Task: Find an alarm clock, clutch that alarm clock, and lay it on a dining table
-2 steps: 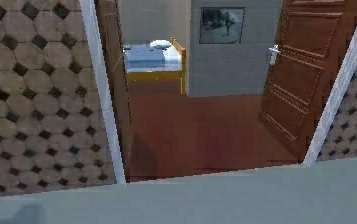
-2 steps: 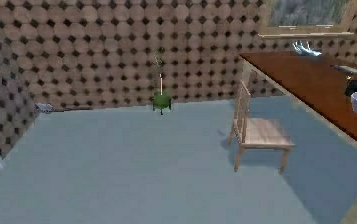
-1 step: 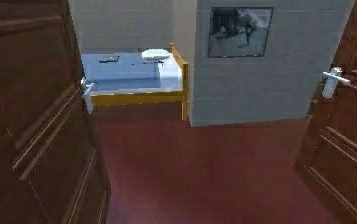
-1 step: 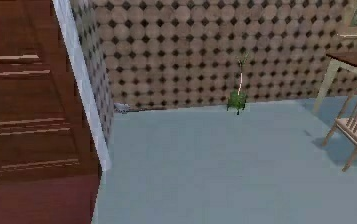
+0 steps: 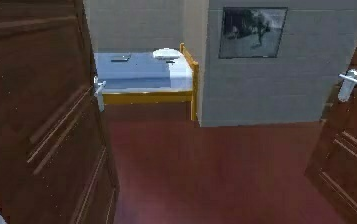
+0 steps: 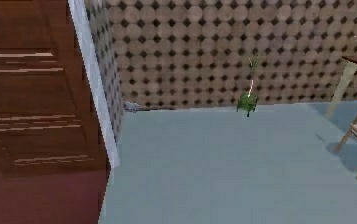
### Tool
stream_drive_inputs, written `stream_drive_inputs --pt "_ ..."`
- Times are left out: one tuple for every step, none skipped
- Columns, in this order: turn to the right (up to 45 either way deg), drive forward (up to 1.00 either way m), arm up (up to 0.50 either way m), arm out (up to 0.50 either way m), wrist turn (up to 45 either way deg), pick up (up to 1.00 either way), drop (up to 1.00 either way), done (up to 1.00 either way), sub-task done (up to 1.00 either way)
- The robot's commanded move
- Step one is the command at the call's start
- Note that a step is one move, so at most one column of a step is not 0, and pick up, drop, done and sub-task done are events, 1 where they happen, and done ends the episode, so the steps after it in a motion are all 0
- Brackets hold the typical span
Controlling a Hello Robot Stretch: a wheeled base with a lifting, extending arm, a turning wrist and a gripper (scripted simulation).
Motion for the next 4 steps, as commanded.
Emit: stream_drive_inputs --pt "0.0 0.95 0.00 0.00 0.0 0.00 0.00 0.00 0.00" --pt "45.0 0.00 0.00 0.00 0.0 0.00 0.00 0.00 0.00" --pt "21.0 0.00 0.00 0.00 0.0 0.00 0.00 0.00 0.00" --pt "0.0 0.05 0.00 0.00 0.0 0.00 0.00 0.00 0.00"
